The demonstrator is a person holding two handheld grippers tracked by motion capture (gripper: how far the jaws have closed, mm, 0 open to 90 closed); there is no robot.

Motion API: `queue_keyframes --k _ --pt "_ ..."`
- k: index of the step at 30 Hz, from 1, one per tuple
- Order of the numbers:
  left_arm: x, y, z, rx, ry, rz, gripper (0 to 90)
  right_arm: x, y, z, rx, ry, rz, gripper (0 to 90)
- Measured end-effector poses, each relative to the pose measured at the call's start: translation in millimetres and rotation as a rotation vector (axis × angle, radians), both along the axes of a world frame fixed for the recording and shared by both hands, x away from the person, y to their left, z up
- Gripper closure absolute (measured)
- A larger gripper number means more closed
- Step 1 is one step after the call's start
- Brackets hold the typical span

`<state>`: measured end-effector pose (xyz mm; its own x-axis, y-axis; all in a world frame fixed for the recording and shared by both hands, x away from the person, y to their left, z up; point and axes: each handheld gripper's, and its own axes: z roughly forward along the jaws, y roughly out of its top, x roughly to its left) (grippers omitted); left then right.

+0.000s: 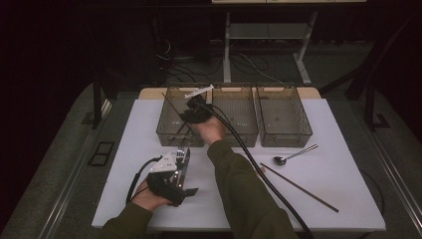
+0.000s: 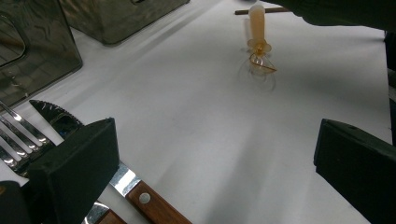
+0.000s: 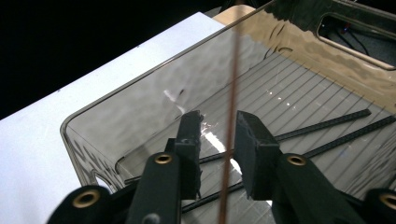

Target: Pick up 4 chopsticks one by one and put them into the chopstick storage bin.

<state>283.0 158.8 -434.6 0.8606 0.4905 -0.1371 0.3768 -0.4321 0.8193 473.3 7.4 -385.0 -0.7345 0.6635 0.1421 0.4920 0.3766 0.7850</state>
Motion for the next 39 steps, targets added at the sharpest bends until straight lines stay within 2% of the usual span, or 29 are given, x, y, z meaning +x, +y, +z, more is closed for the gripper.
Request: queue_keyframes --k 7,9,14,17,20,23,31,39 --pt "0.1 0.8 0.1 0.001 -0.003 0.001 0.0 -3.4 -7.1 11.4 0.008 -0.005 0.000 53.9" --pt "-0.3 0.8 0.1 0.001 -0.003 0.002 0.0 -5.2 -11.8 16.1 0.013 0.008 0.012 50.1" --pt "-0.4 0.7 0.2 -0.005 -0.003 0.012 0.0 -14.1 -29.3 29.5 0.009 0.001 0.035 40.6" --pt "-0.1 1.0 0.1 -0.010 -0.001 0.012 0.0 -20.9 -44.4 37.6 0.021 -0.018 0.034 39.0" --pt "-0.1 1.4 0.0 -0.010 0.002 0.014 0.0 -27.0 -60.1 43.3 0.036 -0.012 0.045 36.8" --pt "-0.3 1.8 -0.1 -0.013 0.002 0.016 0.0 -34.6 -76.7 47.1 0.039 -0.026 0.053 36.2" --pt "-1.1 1.6 0.5 -0.018 0.001 0.010 0.0 -56.8 -119.3 51.6 0.005 -0.042 0.084 36.6" --pt "-0.9 2.6 0.8 -0.016 -0.005 0.003 0.0 -77.2 -154.2 50.4 -0.017 -0.056 0.097 36.9"
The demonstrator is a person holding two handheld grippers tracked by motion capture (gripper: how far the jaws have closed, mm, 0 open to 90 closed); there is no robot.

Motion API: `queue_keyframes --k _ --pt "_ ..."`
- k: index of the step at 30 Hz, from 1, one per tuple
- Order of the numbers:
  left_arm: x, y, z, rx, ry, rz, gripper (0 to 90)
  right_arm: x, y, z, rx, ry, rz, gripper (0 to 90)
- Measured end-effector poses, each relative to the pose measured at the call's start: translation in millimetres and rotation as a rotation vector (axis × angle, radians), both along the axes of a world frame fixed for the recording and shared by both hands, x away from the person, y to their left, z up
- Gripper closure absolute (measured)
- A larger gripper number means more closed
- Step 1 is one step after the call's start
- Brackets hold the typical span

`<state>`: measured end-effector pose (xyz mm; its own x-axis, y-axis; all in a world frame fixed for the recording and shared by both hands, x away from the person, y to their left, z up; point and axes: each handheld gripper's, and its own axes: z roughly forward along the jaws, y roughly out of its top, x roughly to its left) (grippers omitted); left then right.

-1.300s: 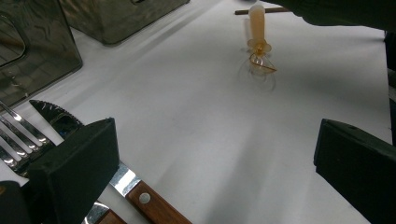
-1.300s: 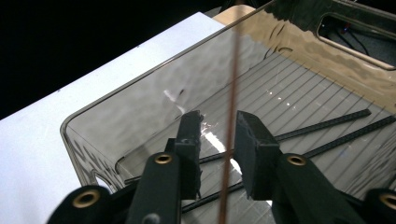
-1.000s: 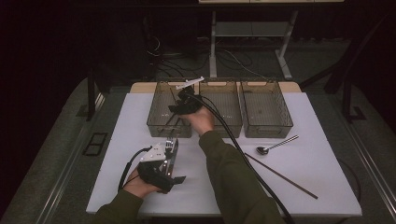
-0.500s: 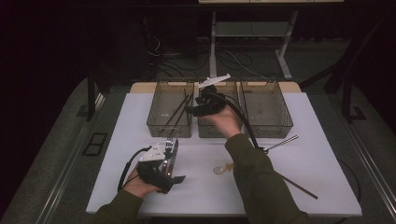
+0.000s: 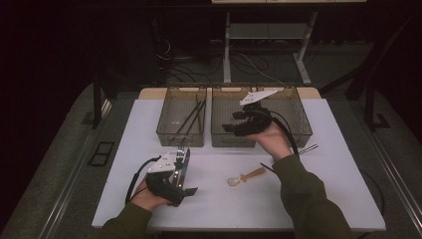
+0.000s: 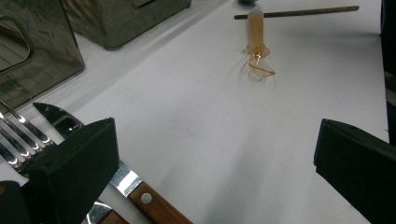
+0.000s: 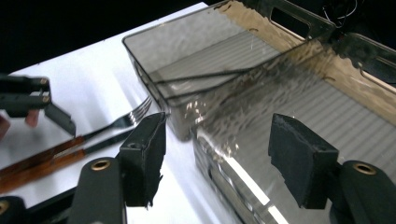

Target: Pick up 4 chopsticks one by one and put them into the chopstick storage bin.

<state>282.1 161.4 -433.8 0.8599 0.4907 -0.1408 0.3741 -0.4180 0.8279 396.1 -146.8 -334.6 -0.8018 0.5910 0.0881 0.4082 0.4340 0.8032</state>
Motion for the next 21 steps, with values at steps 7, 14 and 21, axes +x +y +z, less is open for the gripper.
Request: queue_keyframes --k 7,14,21 --pt "0.1 0.3 -0.5 -0.001 -0.010 -0.003 0.0 -19.3 -31.1 -7.9 -0.011 0.002 0.004 39.1" --pt "0.0 0.7 -0.9 0.000 -0.006 0.001 0.0 -41.8 -62.1 -19.8 -0.029 0.016 0.014 44.0" --pt "0.9 1.1 -1.0 0.006 -0.012 0.001 0.0 -66.0 -94.7 -38.3 -0.054 0.063 0.006 51.7"
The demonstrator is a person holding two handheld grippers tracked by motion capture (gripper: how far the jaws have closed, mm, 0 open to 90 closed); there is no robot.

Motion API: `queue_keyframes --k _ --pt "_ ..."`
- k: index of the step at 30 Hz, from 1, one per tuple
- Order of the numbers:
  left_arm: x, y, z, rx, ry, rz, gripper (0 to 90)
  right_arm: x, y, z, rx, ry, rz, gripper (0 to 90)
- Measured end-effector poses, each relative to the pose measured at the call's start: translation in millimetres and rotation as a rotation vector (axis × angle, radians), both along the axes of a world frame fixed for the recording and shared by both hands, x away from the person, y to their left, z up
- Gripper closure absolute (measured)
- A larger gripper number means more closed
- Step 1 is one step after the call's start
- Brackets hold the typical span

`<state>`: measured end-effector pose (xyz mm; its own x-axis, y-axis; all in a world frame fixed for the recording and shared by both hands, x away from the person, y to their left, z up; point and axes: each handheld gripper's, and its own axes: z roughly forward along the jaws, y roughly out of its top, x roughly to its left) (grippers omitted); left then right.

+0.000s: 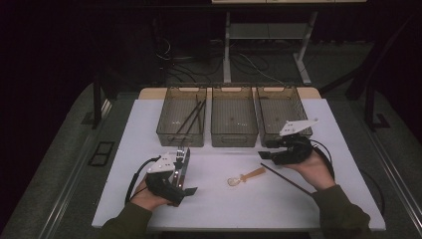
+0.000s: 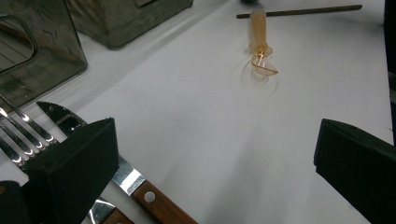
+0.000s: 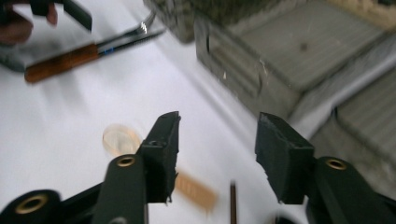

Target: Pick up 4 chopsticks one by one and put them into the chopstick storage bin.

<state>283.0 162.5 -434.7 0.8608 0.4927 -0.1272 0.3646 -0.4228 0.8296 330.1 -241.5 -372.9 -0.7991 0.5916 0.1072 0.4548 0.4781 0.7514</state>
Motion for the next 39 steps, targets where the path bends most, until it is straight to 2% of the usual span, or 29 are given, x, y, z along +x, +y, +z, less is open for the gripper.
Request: queue_keyframes --k 3,11,18,30,39 --pt "-0.1 -0.1 -0.1 0.000 0.004 0.002 0.0 -8.9 -13.5 -8.5 -0.029 0.013 -0.005 55.2" --pt "-1.1 -0.2 0.3 0.005 0.004 0.001 0.0 -34.7 -45.1 -23.7 -0.066 0.044 -0.020 66.8" --pt "-1.5 -0.8 0.4 0.004 0.003 -0.004 0.0 -54.8 -72.1 -35.2 -0.071 0.052 -0.048 74.5" --pt "-1.3 -0.8 0.8 0.010 -0.004 -0.009 0.0 -66.7 -86.8 -55.5 -0.162 0.097 -0.068 78.4" --pt "-1.8 -1.1 1.2 0.012 -0.003 -0.010 0.0 -64.6 -87.8 -62.6 -0.181 0.125 -0.056 81.2"
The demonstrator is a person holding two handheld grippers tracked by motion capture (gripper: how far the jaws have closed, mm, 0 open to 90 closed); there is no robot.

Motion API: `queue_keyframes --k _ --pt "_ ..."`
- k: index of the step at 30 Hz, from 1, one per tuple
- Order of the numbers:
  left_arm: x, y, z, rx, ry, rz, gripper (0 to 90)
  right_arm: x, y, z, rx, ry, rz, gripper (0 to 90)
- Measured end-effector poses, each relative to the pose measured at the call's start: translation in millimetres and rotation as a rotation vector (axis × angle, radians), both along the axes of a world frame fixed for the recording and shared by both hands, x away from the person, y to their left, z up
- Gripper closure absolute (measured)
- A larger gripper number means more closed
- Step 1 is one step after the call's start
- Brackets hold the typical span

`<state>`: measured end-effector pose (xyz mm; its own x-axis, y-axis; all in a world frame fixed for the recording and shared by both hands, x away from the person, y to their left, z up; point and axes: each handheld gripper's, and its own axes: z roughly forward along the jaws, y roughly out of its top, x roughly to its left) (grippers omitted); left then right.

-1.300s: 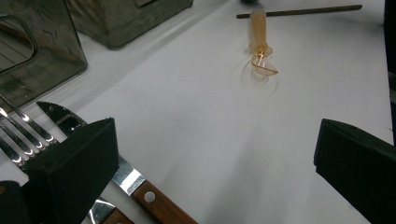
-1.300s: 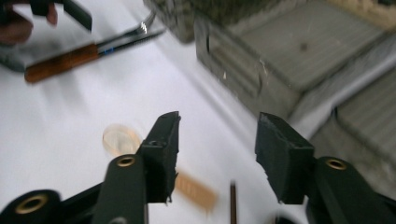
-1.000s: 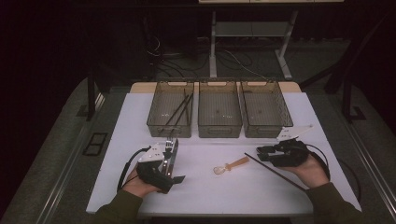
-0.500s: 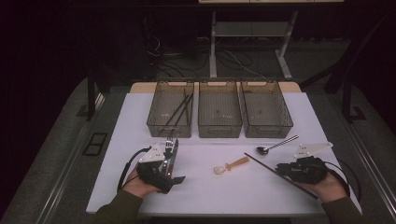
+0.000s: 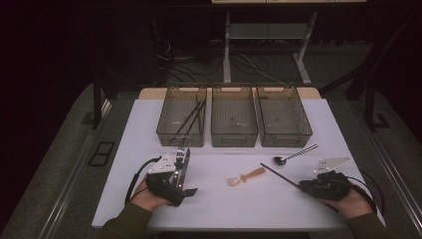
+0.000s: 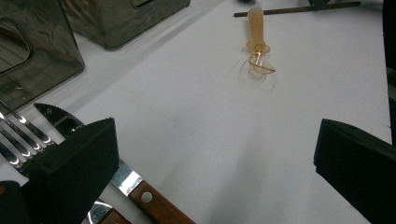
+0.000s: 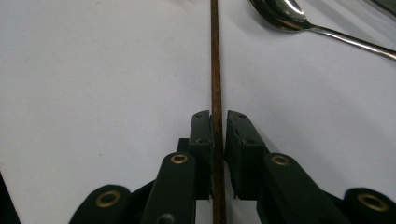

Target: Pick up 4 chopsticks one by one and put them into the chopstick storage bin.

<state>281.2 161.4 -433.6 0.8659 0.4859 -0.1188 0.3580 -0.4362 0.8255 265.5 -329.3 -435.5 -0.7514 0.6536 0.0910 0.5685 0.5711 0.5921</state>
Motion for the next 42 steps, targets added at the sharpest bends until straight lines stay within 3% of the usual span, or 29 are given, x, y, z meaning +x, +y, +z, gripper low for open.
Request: queue_keyframes --k 8,16,22,35,42 --pt "-0.1 -0.6 -0.3 0.005 0.001 -0.004 0.0 -0.9 3.3 -3.5 -0.040 -0.015 0.025 83.4" --pt "0.1 -0.6 -0.2 0.006 0.000 -0.006 0.0 1.2 2.5 -3.1 -0.032 0.004 0.028 84.6" --pt "-0.5 -0.5 -0.1 -0.006 0.002 0.000 0.0 2.5 1.5 -1.8 -0.008 0.008 0.017 84.8" --pt "-0.5 -0.9 -0.1 -0.003 0.002 -0.001 0.0 4.7 -4.6 10.1 0.114 -0.009 -0.008 84.7" --pt "-0.2 -0.6 -0.2 0.004 0.001 -0.004 0.0 10.3 -2.6 15.2 0.138 -0.025 -0.018 84.7"
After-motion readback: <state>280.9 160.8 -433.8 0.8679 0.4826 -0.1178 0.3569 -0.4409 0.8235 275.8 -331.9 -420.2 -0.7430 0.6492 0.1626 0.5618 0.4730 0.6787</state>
